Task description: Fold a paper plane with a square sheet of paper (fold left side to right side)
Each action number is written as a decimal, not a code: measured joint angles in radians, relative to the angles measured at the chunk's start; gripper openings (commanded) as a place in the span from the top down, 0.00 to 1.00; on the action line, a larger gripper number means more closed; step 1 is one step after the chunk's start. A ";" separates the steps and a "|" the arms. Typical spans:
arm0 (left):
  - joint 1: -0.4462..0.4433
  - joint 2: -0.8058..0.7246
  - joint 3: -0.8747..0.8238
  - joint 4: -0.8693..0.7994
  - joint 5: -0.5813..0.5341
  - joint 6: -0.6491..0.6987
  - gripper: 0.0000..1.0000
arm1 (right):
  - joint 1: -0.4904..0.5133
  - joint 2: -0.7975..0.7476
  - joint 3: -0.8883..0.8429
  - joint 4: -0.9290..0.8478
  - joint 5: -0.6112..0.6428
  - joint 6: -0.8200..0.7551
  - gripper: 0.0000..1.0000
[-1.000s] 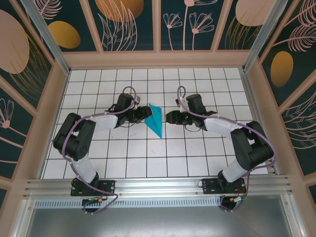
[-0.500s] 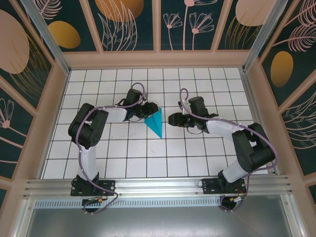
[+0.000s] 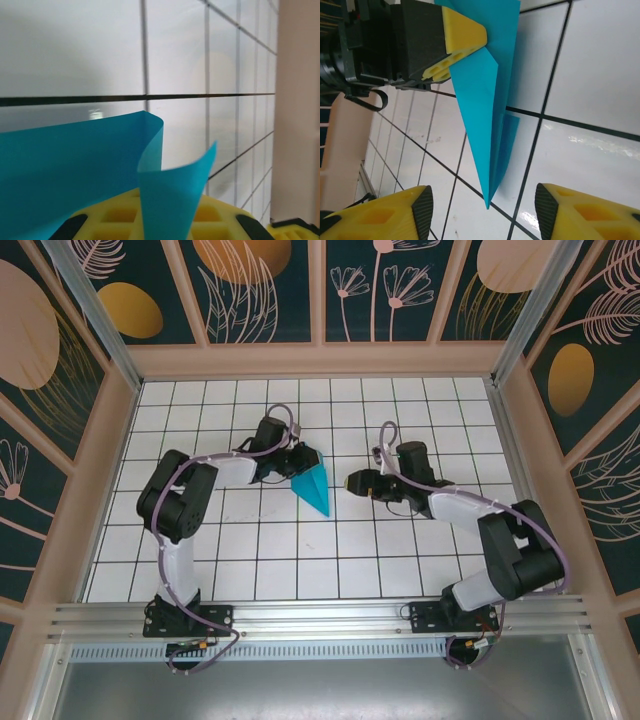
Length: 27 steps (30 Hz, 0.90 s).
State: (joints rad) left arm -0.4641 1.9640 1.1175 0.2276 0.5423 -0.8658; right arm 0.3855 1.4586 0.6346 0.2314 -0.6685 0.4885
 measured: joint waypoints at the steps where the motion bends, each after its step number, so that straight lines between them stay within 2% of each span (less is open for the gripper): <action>1: 0.000 -0.023 0.001 0.000 0.000 0.000 0.85 | -0.009 -0.013 -0.014 0.027 -0.019 0.016 0.30; 8: 0.000 -0.193 0.054 0.004 0.001 -0.002 0.85 | -0.030 -0.042 -0.066 0.245 -0.163 0.140 0.07; 14: 0.000 -0.283 0.095 0.014 0.020 -0.020 0.84 | -0.001 -0.042 -0.065 0.408 -0.232 0.225 0.04; 16: 0.000 -0.297 0.096 0.024 0.035 -0.032 0.83 | 0.016 -0.036 -0.058 0.451 -0.251 0.253 0.07; 19: 0.000 -0.302 0.096 0.043 0.058 -0.055 0.83 | 0.037 -0.001 -0.037 0.532 -0.273 0.304 0.22; 21: 0.000 -0.302 0.095 0.060 0.076 -0.074 0.83 | 0.048 0.025 -0.017 0.563 -0.278 0.333 0.25; 27: 0.000 -0.305 0.073 0.091 0.106 -0.106 0.82 | 0.062 0.050 0.040 0.612 -0.276 0.378 0.50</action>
State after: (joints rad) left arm -0.4641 1.6592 1.1908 0.3187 0.6487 -0.9718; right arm 0.4477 1.5085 0.6746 0.8429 -0.9447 0.8661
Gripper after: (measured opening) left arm 0.174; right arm 0.583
